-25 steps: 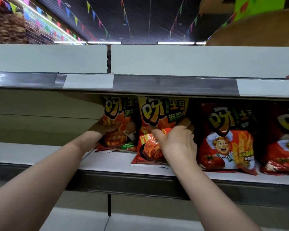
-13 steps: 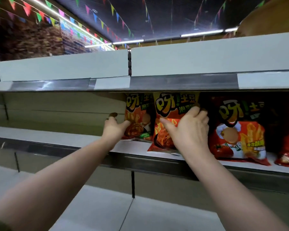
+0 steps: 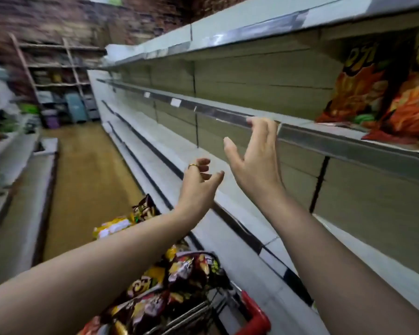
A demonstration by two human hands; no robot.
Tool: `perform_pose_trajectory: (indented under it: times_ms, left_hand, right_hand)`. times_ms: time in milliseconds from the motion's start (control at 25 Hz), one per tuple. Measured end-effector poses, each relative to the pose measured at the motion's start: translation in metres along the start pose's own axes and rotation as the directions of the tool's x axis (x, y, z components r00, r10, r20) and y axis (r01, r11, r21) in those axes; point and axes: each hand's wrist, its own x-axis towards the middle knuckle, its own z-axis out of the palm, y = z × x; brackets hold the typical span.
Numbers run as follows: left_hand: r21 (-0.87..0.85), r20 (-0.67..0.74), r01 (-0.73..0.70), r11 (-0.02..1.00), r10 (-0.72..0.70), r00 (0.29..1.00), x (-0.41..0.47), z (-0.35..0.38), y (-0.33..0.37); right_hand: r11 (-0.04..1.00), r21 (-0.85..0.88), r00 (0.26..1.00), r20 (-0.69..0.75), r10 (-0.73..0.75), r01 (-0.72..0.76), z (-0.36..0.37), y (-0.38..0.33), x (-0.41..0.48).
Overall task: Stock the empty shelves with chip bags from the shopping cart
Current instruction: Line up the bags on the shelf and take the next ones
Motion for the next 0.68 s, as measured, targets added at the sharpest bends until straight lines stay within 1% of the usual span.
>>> perform_pose_trajectory:
  times_ms: [80,200,320,400,440,520,600,680]
  left_hand:
    - [0.071,-0.083,0.038,0.997,-0.032,0.996,-0.015,-0.038,-0.017]
    - [0.167,-0.229,0.106,0.98,-0.066,0.971,-0.04,-0.096,-0.038]
    - [0.171,-0.316,0.182,0.968,-0.121,0.941,-0.063,-0.144,-0.062]
    - [0.133,-0.377,0.28,0.951,-0.213,0.902,-0.077,-0.173,-0.085]
    - [0.103,-0.412,0.342,0.934,-0.273,0.869,-0.084,-0.186,-0.1]
    - [0.077,-0.473,0.489,0.869,-0.4,0.785,-0.1,-0.218,-0.135]
    - [0.094,-0.499,0.661,0.744,-0.539,0.678,-0.113,-0.246,-0.178]
    - [0.093,-0.476,0.794,0.601,-0.673,0.566,-0.124,-0.264,-0.221]
  right_hand:
    - [0.994,0.107,0.994,0.106,0.006,-0.017,0.031,-0.018,-0.019]
    - [0.968,0.239,0.966,0.26,0.007,-0.071,0.071,-0.05,-0.049]
    - [0.939,0.324,0.93,0.368,-0.012,-0.116,0.101,-0.075,-0.073]
    - [0.93,0.334,0.896,0.444,-0.014,-0.151,0.121,-0.084,-0.087]
    - [0.927,0.327,0.871,0.492,-0.001,-0.184,0.131,-0.084,-0.094]
    - [0.918,0.295,0.803,0.594,0.042,-0.266,0.155,-0.085,-0.11]
    - [0.916,0.228,0.735,0.671,0.097,-0.33,0.183,-0.082,-0.122]
    - [0.908,0.156,0.663,0.731,0.159,-0.39,0.211,-0.077,-0.133]
